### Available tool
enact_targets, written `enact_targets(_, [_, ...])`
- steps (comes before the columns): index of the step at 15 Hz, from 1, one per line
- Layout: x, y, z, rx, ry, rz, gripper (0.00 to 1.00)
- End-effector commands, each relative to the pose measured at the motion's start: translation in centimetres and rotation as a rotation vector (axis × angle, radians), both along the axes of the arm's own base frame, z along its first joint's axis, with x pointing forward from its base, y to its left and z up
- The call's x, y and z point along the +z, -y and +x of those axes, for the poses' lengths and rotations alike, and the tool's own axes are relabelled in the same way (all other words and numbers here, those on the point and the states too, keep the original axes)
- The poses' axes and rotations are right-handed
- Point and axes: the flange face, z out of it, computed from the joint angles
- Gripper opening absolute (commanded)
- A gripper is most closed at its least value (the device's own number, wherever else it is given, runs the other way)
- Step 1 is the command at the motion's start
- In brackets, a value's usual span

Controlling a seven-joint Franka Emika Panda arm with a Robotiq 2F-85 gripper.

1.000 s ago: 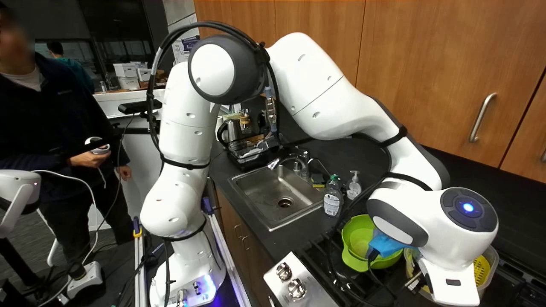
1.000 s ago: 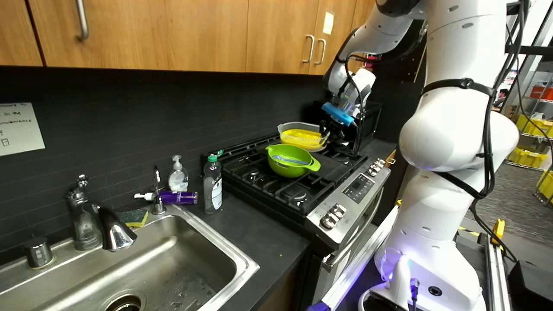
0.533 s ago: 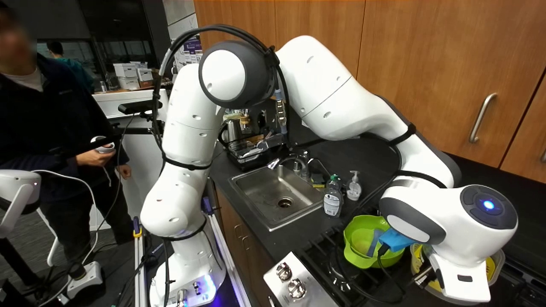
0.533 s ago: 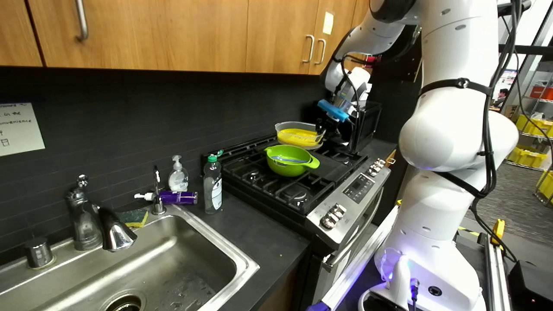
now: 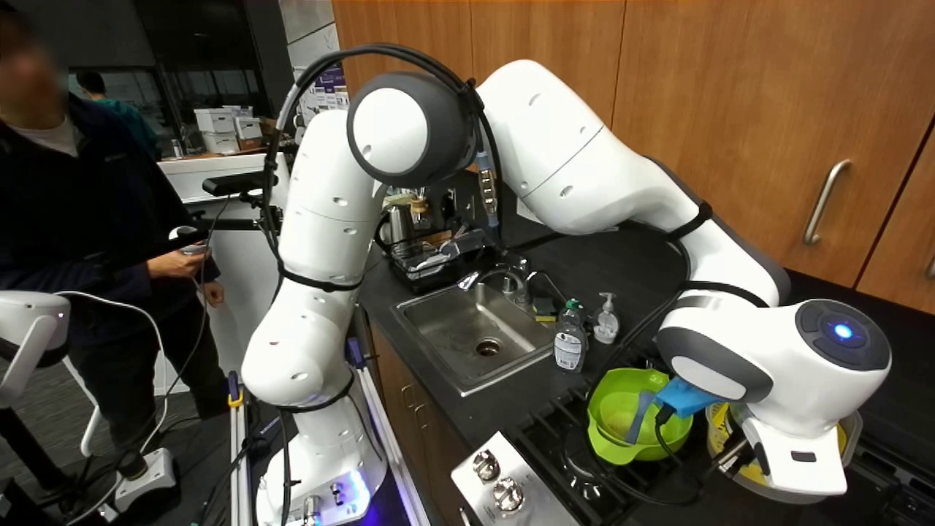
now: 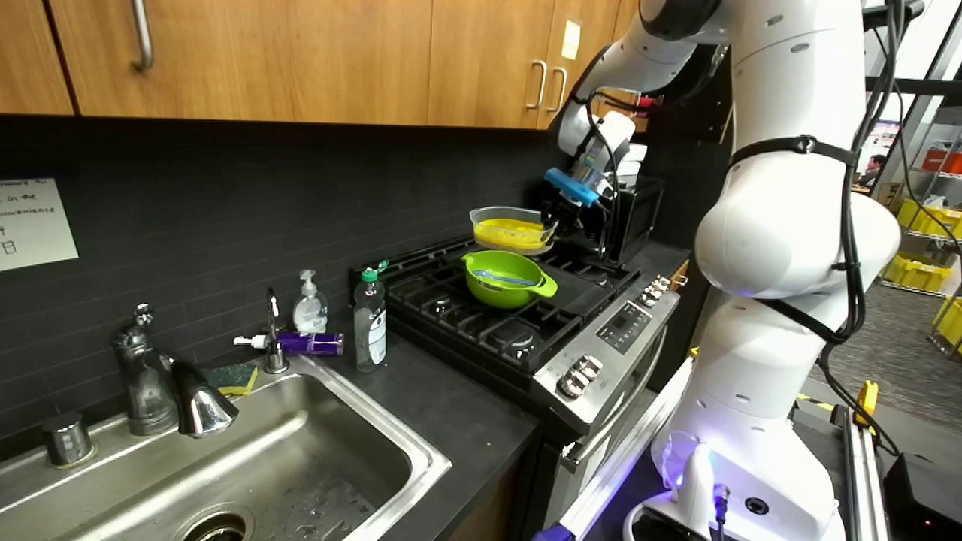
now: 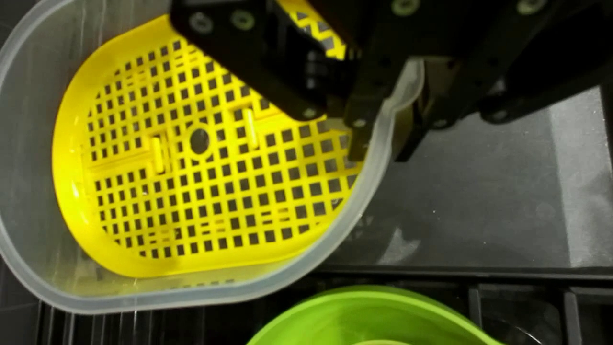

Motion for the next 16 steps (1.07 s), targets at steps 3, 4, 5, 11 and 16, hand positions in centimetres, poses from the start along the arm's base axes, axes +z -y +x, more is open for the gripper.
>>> enact_targets(3, [1.8,-1.2,1.3,0.027,0.011,-0.005,0.05])
enact_targets(4, [1.8,-1.3,1.5,0.031,0.011,-0.007,0.05])
enact_targets(5, [1.9,-1.4,1.6,0.035,0.011,-0.008,0.05])
enact_targets(11, [2.3,-2.0,2.2,0.056,0.01,-0.022,0.05])
enact_targets(16, [3.0,-2.4,2.8,0.074,0.012,-0.04,0.05])
